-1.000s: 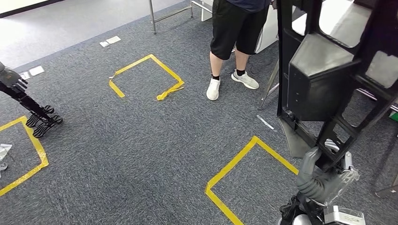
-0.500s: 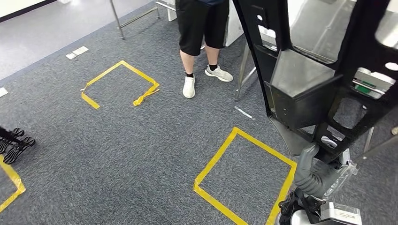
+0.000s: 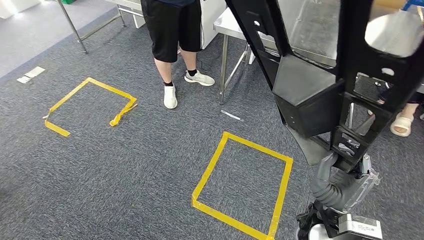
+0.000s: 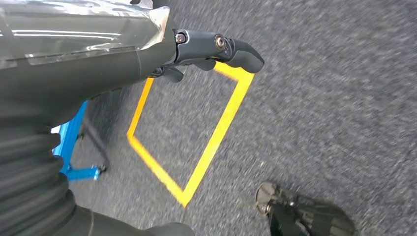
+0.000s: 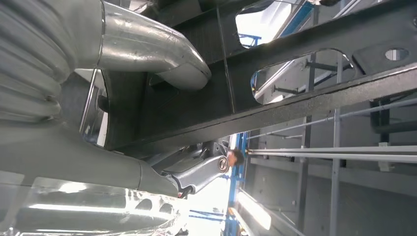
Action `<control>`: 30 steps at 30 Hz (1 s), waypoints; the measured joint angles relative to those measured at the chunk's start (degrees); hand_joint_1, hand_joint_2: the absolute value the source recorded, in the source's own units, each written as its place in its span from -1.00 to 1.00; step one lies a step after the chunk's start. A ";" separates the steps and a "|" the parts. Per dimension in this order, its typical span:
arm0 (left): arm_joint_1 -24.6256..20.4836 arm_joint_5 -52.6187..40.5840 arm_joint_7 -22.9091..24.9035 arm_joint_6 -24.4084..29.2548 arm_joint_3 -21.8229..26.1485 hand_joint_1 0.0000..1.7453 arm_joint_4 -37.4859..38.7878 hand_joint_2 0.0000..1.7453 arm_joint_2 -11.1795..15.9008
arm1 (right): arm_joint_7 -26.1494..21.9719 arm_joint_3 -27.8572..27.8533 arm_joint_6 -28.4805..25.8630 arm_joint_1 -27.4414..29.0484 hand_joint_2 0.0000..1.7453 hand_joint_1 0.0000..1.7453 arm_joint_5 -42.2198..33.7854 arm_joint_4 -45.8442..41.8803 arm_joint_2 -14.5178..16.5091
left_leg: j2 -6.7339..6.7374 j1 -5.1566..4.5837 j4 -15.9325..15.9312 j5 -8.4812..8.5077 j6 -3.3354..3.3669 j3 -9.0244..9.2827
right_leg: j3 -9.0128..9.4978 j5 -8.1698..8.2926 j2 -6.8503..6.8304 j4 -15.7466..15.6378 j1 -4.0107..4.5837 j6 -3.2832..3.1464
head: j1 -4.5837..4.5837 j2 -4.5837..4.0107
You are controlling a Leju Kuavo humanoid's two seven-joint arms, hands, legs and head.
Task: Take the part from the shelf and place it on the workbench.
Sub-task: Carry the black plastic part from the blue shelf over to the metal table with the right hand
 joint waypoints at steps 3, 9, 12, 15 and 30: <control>-0.01 -0.43 0.04 0.10 -0.40 -1.00 -0.01 1.00 -0.01 | 0.03 0.02 0.03 -0.32 1.00 1.00 -0.37 -0.05 -0.23 | 2.54 -0.35 -0.32 0.10 0.82 0.09 | -4.72 -3.96 -4.82 9.25 0.22 -0.49 | 0.48 0.00; -0.01 -0.82 0.13 0.19 -0.93 -1.00 -0.01 1.00 -0.11 | -0.38 -0.03 0.33 -0.37 1.00 1.00 -1.34 0.08 -0.92 | 6.84 -0.73 -0.27 -0.54 0.49 0.54 | -1.19 -1.13 -8.89 3.38 0.05 0.97 | 0.56 0.00; -0.03 -1.28 0.12 0.11 -1.23 -1.00 0.01 1.00 -0.19 | -0.71 -0.06 0.29 -0.43 1.00 1.00 -1.54 0.08 -1.04 | 8.39 -1.21 -0.39 -1.09 -0.41 1.30 | 1.47 0.10 -10.86 -1.23 0.71 0.16 | 0.44 0.00; -0.24 -1.57 0.13 0.01 -1.51 -1.00 0.01 1.00 -0.32 | -0.86 -0.19 0.10 -0.38 1.00 1.00 -1.60 0.01 -1.18 | 8.26 -0.91 0.18 -2.13 -1.35 1.67 | 1.82 0.37 -8.61 -1.69 0.06 -0.84 | 0.27 0.00; -0.48 -1.50 -0.03 -0.84 -2.20 -1.00 0.05 1.00 -0.41 | -1.59 -0.23 0.02 -0.13 1.00 1.00 -1.16 -0.02 -1.45 | 0.31 -0.28 0.27 -0.24 -1.27 -0.70 | 1.69 -0.03 -1.16 -1.21 0.24 -1.58 | -0.09 0.00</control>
